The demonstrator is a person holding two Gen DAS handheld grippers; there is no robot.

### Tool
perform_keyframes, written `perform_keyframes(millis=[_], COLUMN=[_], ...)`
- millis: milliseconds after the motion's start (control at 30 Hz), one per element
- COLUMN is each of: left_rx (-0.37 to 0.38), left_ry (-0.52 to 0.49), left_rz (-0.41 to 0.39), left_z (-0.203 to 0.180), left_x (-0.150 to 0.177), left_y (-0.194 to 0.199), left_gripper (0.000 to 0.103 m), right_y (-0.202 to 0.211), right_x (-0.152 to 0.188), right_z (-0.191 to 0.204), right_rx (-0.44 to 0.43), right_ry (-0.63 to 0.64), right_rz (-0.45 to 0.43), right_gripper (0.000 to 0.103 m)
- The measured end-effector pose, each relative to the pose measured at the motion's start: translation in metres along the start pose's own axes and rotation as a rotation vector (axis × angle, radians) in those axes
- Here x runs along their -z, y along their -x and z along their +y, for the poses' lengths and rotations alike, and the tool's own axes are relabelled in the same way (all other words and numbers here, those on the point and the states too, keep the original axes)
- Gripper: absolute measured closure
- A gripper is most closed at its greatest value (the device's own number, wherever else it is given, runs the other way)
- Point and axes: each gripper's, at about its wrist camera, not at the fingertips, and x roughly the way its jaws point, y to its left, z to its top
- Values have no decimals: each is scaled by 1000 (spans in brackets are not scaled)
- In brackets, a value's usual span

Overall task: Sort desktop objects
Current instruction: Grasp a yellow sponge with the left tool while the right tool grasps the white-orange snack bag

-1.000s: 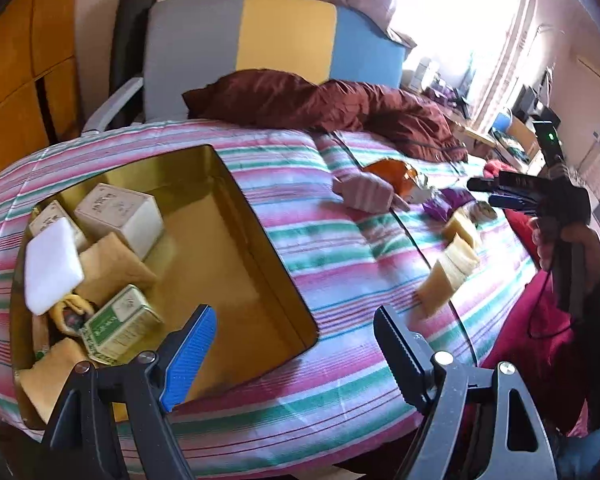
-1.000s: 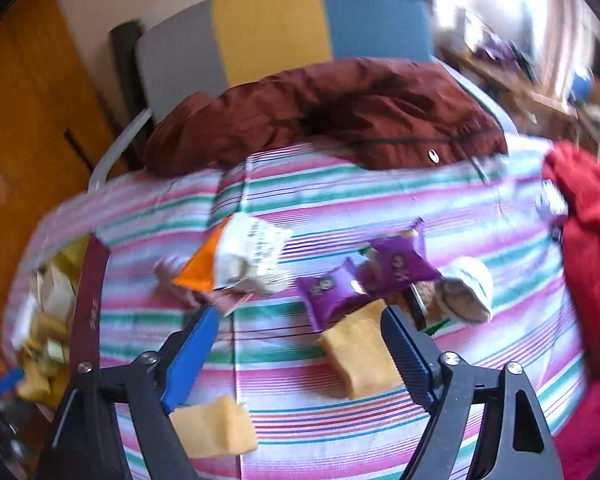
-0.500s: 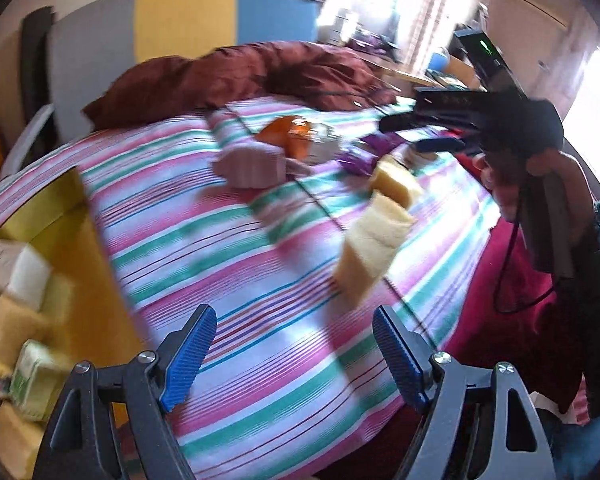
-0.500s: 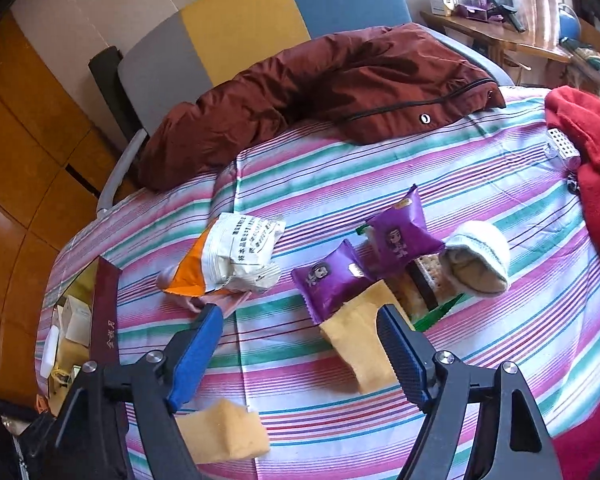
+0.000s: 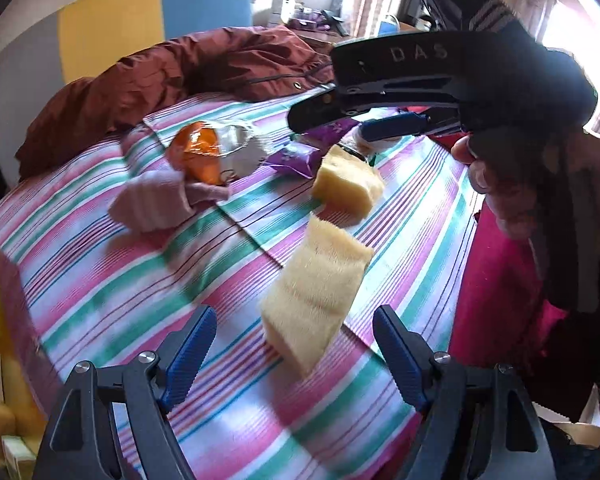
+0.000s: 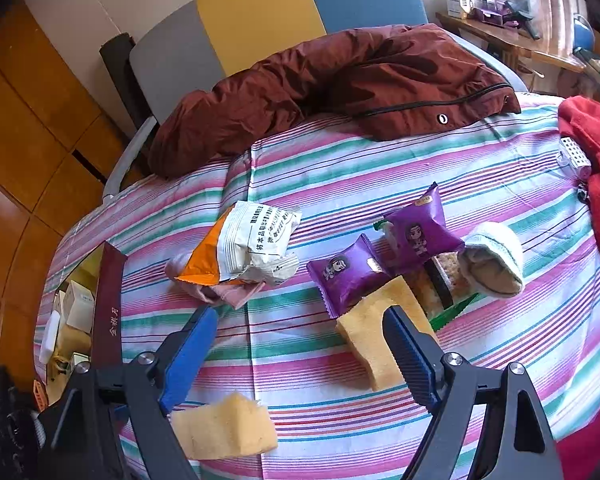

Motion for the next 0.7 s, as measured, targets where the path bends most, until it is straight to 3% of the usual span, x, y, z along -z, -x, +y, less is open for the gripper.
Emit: perform_keyframes(millis=[167,233,300,333,400,700], left_rx=[18,29,49,62,87,82], left_ry=[-10,-8,-1,0,4,58], left_rz=[23,31,37,43,40,-11], left_z=[1,2,3,3,2,12], left_x=[-5,-5,-4,-2,1,13], left_y=[-19,-25,-30,-32,-33,-18], left_gripper=[22,34,39,48,54,57], right_y=[-3,-4,-6,-7,-8,-25], right_x=[-1,-1,-1,-1,-1,0], right_z=[1,1,0,1,2,8], right_rx=[7,13,13,12,6,-113], right_ry=[6,8,8,8,11,-36], right_rz=[6,10,14,15,20,73], right_gripper=[17,17,17,17,17,17])
